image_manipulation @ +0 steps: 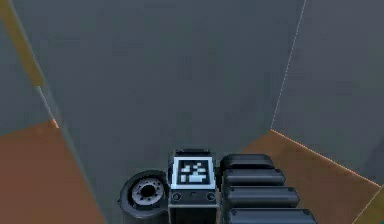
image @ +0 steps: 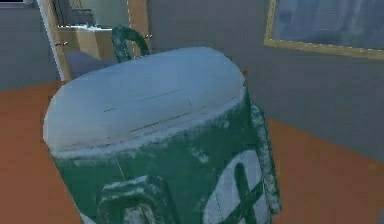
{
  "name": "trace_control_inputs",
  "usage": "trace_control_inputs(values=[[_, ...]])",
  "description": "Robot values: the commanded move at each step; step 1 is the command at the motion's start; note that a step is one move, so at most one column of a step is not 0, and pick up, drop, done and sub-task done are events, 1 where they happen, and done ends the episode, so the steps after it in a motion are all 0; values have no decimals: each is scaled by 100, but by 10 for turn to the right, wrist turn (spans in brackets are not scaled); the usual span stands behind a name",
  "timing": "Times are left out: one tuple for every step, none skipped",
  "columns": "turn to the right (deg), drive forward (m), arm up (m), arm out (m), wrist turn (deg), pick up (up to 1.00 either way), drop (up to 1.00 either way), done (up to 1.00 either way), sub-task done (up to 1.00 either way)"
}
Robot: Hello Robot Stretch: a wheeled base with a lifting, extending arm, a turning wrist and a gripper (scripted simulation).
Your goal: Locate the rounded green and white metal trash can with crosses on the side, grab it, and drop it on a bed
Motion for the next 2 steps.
trace_control_inputs(values=[[-210, 0, 0, 0, 0, 0, 0, 0, 0], [0, 85, 0, 0, 0, 0, 0, 0, 0]])
